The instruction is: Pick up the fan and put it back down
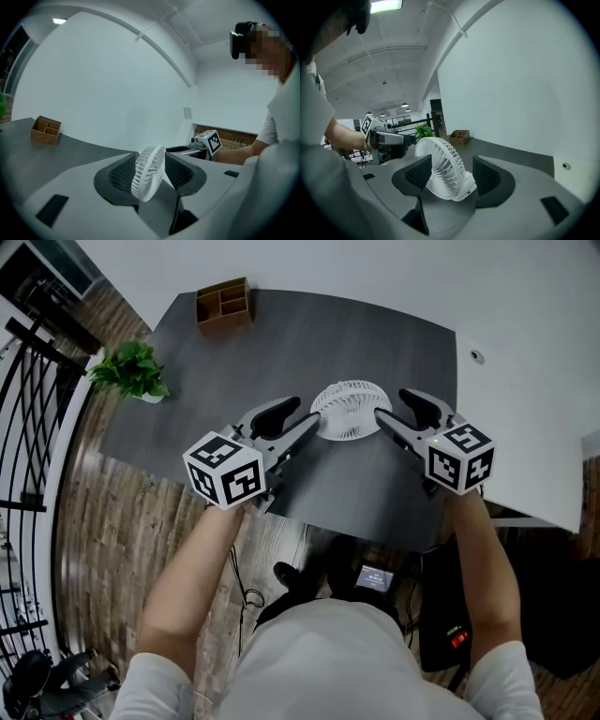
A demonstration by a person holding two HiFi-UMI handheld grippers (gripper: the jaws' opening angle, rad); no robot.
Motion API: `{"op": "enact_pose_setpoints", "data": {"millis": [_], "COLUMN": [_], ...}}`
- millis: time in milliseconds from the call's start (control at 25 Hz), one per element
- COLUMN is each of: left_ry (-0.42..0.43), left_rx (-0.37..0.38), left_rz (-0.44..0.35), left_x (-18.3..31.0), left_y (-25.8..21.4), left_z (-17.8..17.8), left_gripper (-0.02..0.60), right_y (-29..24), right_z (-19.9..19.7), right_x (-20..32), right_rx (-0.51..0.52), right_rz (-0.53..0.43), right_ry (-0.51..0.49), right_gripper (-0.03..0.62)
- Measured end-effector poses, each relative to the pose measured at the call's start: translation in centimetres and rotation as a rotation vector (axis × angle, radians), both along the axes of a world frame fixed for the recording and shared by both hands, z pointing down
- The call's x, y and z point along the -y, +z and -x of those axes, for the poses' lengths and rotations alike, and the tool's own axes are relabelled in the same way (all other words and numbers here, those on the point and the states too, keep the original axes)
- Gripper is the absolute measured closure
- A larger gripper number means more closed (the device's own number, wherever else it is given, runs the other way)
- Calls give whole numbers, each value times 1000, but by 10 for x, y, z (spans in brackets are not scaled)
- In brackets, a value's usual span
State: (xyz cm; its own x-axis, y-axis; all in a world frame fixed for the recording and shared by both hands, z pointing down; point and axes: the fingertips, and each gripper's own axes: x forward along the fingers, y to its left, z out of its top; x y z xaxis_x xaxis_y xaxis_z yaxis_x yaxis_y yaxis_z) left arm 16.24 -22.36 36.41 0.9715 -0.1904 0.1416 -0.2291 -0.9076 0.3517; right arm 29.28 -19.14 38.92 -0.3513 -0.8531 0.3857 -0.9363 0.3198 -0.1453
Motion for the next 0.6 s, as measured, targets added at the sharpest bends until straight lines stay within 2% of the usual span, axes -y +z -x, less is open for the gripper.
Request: {"op": "enact_pose_setpoints", "data": {"millis": [120, 200, 360, 600], "left_ry": [-15, -14, -1, -17], "left_rx": [-18, -35, -59, -63], "left_rz": [-15, -23, -33, -45], "left_x": [-1, -4, -17, -20], "left_y": [-8, -15, -25, -31], "left_z": [6, 8, 12, 20], "left_gripper": [420, 447, 484, 538], "right_y": [-10, -16, -25, -40], "right_z": [3, 8, 16, 28], "right_x": [-4, -7, -16, -19], "right_rx": [10, 14, 27, 5], "right_rz": [-24, -33, -45, -77], "right_ry": [15, 17, 25, 14], "right_gripper": [315, 339, 469, 496]}}
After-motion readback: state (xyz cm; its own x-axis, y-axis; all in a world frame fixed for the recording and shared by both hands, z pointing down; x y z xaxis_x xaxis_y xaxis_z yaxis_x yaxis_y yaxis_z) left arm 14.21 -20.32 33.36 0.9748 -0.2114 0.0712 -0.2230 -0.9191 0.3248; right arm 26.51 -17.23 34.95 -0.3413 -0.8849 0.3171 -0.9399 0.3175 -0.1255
